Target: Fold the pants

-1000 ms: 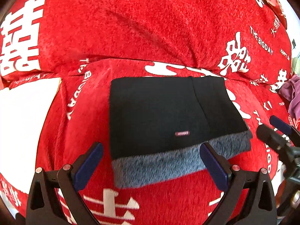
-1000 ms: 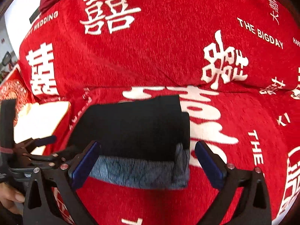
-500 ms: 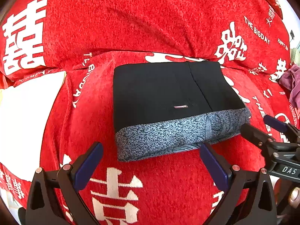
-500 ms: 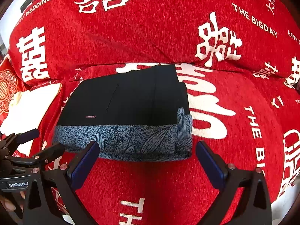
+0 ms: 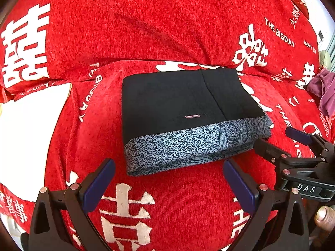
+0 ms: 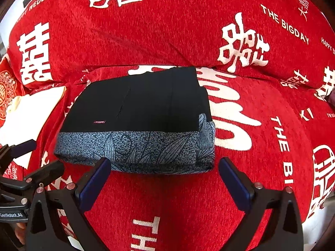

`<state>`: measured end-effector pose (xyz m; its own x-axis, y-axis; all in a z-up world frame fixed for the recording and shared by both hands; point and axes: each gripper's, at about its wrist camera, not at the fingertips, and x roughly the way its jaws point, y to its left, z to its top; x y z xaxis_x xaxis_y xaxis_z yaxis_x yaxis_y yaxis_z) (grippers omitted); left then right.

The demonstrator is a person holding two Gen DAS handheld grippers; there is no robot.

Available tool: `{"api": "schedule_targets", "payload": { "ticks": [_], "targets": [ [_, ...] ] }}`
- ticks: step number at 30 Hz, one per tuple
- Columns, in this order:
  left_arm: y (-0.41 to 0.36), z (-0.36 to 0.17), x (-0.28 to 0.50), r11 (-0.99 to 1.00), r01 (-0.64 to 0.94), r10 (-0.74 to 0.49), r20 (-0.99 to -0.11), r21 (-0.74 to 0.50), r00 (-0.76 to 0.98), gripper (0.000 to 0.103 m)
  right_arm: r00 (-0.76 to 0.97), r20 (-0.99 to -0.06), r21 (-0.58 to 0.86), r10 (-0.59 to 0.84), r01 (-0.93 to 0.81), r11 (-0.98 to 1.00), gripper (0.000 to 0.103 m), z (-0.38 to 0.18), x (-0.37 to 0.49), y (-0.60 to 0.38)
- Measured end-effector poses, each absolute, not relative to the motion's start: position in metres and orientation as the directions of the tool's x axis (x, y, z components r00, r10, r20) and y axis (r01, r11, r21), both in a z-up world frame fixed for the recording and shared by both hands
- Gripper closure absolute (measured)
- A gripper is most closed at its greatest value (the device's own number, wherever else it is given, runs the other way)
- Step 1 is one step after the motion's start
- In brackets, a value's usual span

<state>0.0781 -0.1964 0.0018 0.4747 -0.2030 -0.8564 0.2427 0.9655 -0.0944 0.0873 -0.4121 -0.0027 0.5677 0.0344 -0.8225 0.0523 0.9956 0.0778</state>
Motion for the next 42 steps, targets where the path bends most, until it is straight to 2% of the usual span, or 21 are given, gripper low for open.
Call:
{"api": "schedule_targets", "payload": {
  "ticks": [10, 16, 42],
  "targets": [
    [-0.198, 0.007, 0.07, 0.978, 0.199, -0.158, -0.84, -0.061, 0.519, 0.0, 0.565, -0.823, 0.095, 0.048, 0.055, 0.994, 0.001, -0.005, 0.085, -0.415],
    [-0.209, 0.01, 0.066, 0.97, 0.242, -0.12, -0.821, 0.023, 0.558, 0.0, 0.567, -0.822, 0.097, 0.051, 0.05, 0.994, 0.001, -0.005, 0.086, -0.416],
    [-0.212, -0.003, 0.074, 0.973, 0.228, -0.137, -0.851, -0.021, 0.506, 0.0, 0.554, -0.831, 0.068, 0.046, 0.02, 0.997, 0.001, -0.01, 0.098, -0.414]
  ]
}}
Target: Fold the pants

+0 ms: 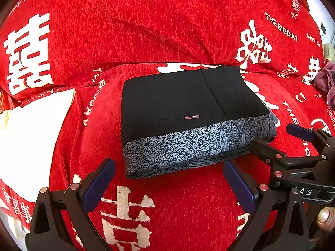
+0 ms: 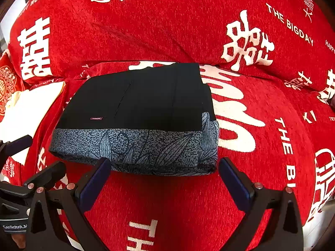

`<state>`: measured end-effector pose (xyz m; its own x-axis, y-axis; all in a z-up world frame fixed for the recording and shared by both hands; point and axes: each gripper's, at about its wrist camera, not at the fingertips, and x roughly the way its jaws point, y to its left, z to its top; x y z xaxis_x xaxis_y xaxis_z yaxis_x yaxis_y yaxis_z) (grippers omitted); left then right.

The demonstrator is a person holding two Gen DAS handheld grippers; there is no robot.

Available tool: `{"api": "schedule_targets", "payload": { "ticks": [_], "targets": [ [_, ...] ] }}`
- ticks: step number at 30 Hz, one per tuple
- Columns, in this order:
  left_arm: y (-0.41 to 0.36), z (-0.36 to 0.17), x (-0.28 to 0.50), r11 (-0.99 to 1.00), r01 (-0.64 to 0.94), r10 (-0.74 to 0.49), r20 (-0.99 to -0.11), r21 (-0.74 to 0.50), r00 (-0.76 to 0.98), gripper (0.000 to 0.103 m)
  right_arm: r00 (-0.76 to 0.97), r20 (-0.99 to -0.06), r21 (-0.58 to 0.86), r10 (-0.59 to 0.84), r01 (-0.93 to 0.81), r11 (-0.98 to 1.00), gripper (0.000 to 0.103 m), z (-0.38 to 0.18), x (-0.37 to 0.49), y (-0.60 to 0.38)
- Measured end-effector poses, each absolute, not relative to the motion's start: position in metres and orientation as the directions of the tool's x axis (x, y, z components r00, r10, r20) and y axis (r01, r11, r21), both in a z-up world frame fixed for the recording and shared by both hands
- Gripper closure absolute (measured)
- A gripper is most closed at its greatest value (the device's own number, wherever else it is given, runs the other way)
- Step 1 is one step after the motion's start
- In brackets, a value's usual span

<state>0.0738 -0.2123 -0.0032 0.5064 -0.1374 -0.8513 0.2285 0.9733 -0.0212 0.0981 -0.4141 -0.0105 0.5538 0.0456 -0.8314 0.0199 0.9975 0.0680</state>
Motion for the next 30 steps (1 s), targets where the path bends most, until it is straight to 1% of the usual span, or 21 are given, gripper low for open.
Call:
{"api": "schedule_targets", "payload": {
  "ticks": [13, 30],
  "targets": [
    [-0.2093, -0.0087, 0.079, 0.974, 0.223, -0.15, -0.866, -0.047, 0.476, 0.0, 0.552, -0.833, 0.065, 0.044, 0.018, 0.998, 0.001, -0.0132, 0.1004, -0.4131],
    [-0.2105, -0.0096, 0.0829, 0.973, 0.23, -0.135, -0.867, -0.024, 0.479, 0.0, 0.549, -0.834, 0.062, 0.045, 0.013, 0.998, 0.001, -0.013, 0.1057, -0.4124]
  ]
}}
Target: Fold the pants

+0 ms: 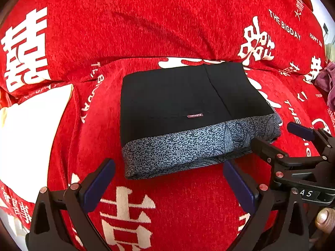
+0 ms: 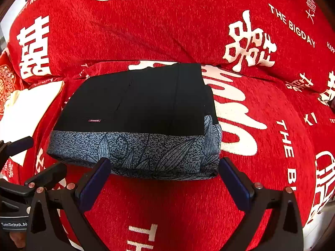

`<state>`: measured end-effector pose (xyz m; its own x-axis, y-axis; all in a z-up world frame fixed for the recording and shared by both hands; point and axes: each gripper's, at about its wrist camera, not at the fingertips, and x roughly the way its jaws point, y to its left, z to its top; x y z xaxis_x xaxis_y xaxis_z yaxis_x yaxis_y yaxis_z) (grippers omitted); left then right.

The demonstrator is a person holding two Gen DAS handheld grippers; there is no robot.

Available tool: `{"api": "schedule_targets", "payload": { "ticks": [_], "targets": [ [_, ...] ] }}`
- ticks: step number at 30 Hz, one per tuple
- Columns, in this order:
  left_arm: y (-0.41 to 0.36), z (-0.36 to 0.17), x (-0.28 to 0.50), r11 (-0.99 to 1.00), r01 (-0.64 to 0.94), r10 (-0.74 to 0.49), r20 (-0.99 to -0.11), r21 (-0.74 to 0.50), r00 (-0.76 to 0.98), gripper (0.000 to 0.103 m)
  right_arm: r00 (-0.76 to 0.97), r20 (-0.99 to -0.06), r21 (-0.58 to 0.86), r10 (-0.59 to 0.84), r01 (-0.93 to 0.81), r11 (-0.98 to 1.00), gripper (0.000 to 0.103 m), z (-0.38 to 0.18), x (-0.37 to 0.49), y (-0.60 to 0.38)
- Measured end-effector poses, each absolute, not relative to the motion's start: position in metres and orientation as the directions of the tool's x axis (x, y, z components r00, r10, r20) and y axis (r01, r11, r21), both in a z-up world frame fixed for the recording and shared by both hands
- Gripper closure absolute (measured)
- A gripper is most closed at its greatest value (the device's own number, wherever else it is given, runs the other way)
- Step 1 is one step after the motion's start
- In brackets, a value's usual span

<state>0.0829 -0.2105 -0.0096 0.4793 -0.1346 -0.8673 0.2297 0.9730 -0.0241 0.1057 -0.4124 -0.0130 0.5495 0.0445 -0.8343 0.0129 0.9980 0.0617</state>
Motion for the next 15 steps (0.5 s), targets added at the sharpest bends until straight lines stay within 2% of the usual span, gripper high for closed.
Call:
{"api": "schedule_targets", "payload": {
  "ticks": [15],
  "targets": [
    [-0.2112, -0.0129, 0.0816, 0.974, 0.225, -0.108, -0.861, 0.008, 0.497, 0.0, 0.541, -0.839, 0.071, 0.054, 0.01, 0.997, 0.001, -0.0196, 0.1097, -0.4156]
  ]
}}
